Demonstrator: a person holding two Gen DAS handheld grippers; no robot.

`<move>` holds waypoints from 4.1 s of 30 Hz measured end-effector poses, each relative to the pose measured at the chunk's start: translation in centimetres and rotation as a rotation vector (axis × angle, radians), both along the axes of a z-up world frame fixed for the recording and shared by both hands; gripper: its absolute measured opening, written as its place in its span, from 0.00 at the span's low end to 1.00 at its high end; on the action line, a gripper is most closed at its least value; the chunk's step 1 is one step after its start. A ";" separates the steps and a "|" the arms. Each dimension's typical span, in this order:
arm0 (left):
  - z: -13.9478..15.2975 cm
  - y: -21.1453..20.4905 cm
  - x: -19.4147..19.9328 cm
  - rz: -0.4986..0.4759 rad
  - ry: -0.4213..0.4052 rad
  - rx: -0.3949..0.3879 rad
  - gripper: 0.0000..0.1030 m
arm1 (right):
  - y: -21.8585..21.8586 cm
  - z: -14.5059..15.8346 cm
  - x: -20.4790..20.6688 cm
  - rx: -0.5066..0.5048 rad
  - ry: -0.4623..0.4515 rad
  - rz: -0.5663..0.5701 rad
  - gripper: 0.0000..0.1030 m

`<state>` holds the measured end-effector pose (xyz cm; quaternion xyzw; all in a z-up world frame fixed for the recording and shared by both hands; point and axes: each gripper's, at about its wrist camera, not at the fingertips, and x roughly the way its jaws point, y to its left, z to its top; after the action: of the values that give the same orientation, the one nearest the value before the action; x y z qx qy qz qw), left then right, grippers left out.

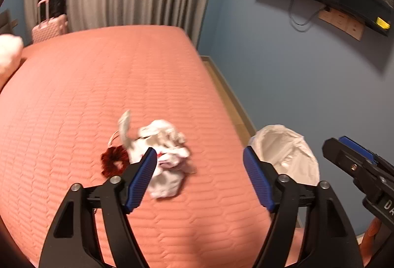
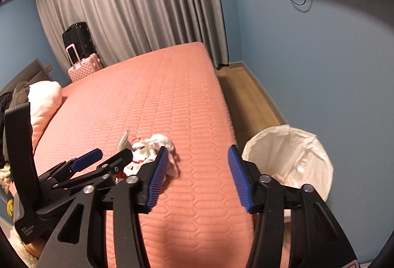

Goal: Collect trash
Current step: 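Move both tools back over the remaining clutter on the bed, then grasp the leopard-print scrunchie with the left tool while the right tool grasps a white sock, then carry the leopard scrunchie and white sock over the wastebasket with both tools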

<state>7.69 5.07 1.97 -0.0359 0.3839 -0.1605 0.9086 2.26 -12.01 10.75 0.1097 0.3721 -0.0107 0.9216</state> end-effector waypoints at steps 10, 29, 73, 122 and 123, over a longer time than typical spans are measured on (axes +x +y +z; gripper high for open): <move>-4.9 6.2 0.4 0.130 0.097 0.049 0.71 | 4.2 -3.8 1.3 -0.017 0.061 0.055 0.59; -13.0 11.5 3.4 0.203 0.269 0.084 0.71 | 9.8 -13.3 7.2 0.024 0.208 0.115 0.63; -3.7 4.6 1.5 0.018 0.109 -0.026 0.14 | 6.0 -7.5 4.4 0.072 0.102 0.120 0.10; 6.9 -20.9 -0.4 -0.449 -0.129 -0.055 0.55 | -17.8 2.0 -2.6 0.006 -0.113 -0.286 0.11; 7.0 -20.8 -0.4 -0.436 -0.134 -0.055 0.59 | -17.7 2.0 -2.7 0.005 -0.113 -0.286 0.11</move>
<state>7.29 -15.69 8.99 0.0342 0.3168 -0.3656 0.8745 -0.43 -29.74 12.71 0.1643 0.3002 -0.1347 0.9299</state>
